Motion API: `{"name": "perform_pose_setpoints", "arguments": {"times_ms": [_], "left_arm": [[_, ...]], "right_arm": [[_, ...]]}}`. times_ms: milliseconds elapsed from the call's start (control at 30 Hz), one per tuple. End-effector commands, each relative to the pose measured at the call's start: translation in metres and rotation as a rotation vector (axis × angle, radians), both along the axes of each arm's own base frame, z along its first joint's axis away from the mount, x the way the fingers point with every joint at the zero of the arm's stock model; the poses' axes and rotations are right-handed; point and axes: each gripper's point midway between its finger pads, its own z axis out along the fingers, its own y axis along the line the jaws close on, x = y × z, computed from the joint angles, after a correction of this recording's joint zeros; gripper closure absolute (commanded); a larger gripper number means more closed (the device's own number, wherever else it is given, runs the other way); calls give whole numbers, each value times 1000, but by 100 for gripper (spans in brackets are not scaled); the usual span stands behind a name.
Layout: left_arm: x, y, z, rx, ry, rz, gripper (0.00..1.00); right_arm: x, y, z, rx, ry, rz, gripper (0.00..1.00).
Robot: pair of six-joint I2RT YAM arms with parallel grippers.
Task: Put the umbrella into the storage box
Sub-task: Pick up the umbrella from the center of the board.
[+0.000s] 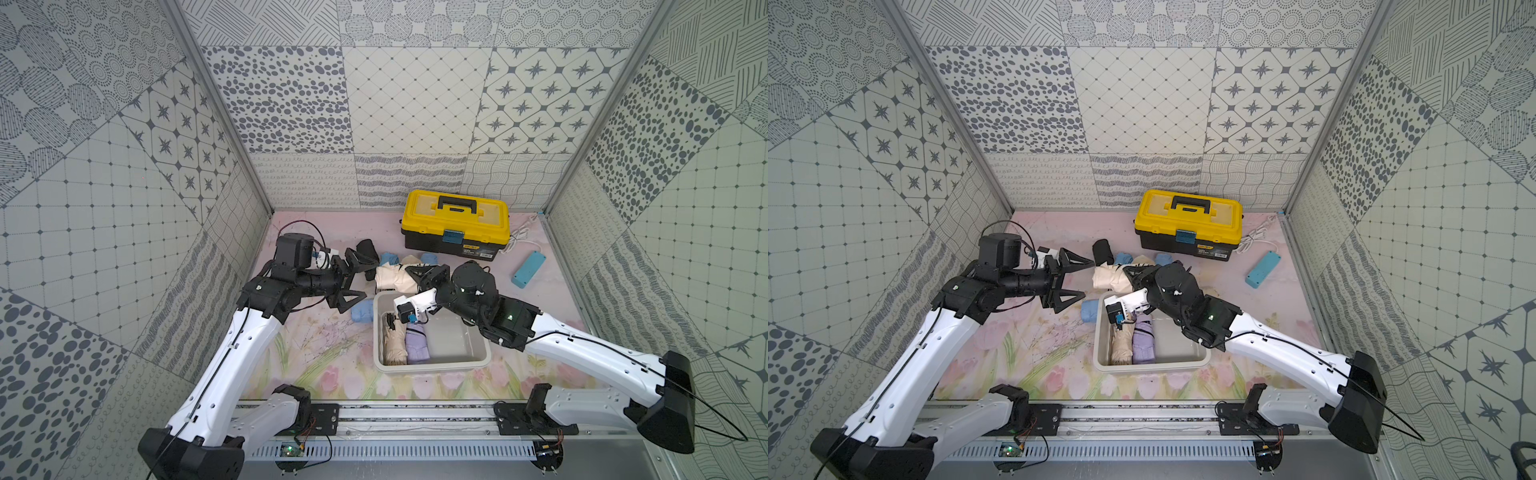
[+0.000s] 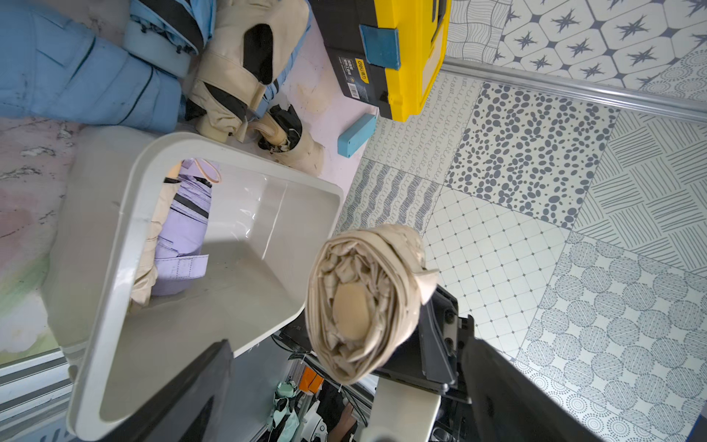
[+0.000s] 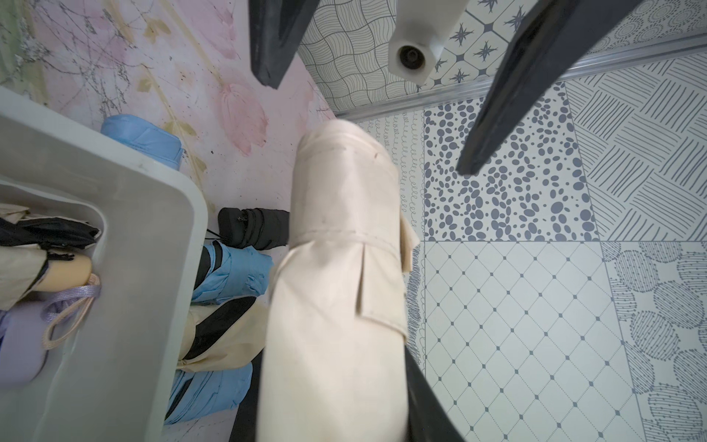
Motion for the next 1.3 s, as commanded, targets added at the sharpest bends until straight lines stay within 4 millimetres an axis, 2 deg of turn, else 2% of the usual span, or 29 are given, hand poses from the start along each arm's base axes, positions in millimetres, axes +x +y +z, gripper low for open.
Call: {"name": "perform_pose_setpoints", "arguments": {"times_ms": [0, 133, 333, 533, 667, 833, 900, 933, 1000, 1100, 1167, 1267], "left_arm": [[4, -6, 6, -104, -5, 17, 1], [14, -13, 17, -208, -29, 37, 1], [17, -16, 30, -263, -44, 38, 4], [22, -16, 32, -296, -43, 54, 26], [26, -16, 32, -302, -49, 63, 45], [32, -16, 44, -311, -103, 71, 59], [33, -17, 50, -313, -124, 61, 63], [34, -18, 52, -313, -133, 61, 66], [36, -16, 57, -320, -162, 72, 75], [42, -12, 60, -325, -201, 121, 76], [46, -10, 63, -309, -240, 143, 76], [58, -8, 70, -292, -330, 187, 76]], "right_arm": [[-3, 13, 50, 213, -35, 8, 71], [-8, 30, 44, 221, -11, 31, 71], [-8, 38, 42, 254, 24, 33, 70], [-9, 43, 40, 267, 38, 38, 70], [-10, 45, 41, 274, 37, 38, 70], [-14, 46, 36, 275, 47, 38, 65], [-13, 43, 39, 291, 58, 24, 59], [-12, 41, 42, 313, 66, 9, 53], [-8, 35, 49, 374, 108, -45, 30], [-14, 24, 52, 438, 220, -93, 11], [-20, 13, 52, 474, 322, -141, 6], [-28, -9, 63, 634, 537, -238, 5]]}}
